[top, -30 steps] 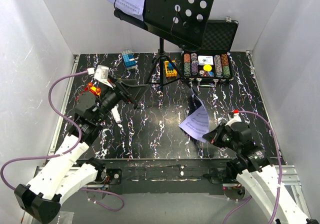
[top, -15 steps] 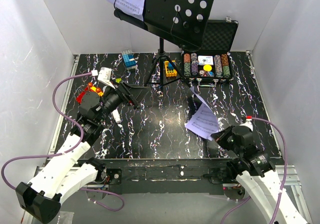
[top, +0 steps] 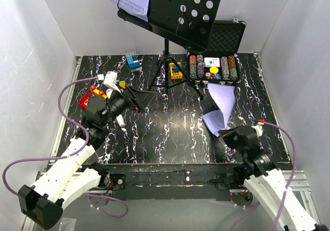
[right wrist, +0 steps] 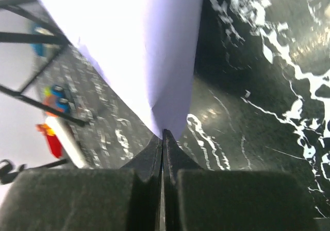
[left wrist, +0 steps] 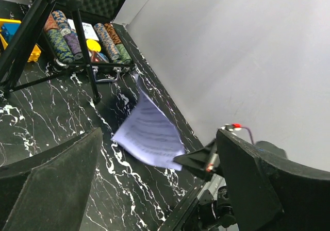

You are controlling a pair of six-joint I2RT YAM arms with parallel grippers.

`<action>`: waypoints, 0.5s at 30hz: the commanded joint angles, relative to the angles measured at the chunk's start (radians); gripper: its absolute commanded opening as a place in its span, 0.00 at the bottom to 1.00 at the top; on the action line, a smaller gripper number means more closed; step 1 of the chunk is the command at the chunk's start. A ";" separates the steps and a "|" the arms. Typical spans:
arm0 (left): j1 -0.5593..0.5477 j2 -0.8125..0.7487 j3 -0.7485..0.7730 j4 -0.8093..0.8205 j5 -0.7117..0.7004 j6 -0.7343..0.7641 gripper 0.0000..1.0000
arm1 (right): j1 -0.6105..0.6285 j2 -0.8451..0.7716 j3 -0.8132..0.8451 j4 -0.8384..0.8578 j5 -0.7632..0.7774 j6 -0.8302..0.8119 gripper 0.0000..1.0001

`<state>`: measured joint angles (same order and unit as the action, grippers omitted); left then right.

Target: Pack up the instrument practice props

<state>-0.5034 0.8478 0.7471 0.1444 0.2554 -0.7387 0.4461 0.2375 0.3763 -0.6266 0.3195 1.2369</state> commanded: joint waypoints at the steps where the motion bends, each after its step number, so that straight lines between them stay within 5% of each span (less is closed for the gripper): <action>1: -0.001 -0.033 -0.006 -0.012 0.008 -0.008 0.93 | -0.015 0.157 -0.066 0.213 -0.130 0.030 0.01; 4: -0.003 -0.058 -0.021 -0.025 0.011 -0.007 0.93 | -0.021 0.216 -0.057 0.306 -0.227 -0.023 0.01; 15: -0.001 -0.042 -0.049 -0.006 0.022 -0.027 0.93 | -0.056 0.177 -0.056 0.133 -0.128 -0.033 0.01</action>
<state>-0.5034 0.8043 0.6979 0.1341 0.2634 -0.7643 0.4072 0.4263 0.3035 -0.4435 0.1577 1.2255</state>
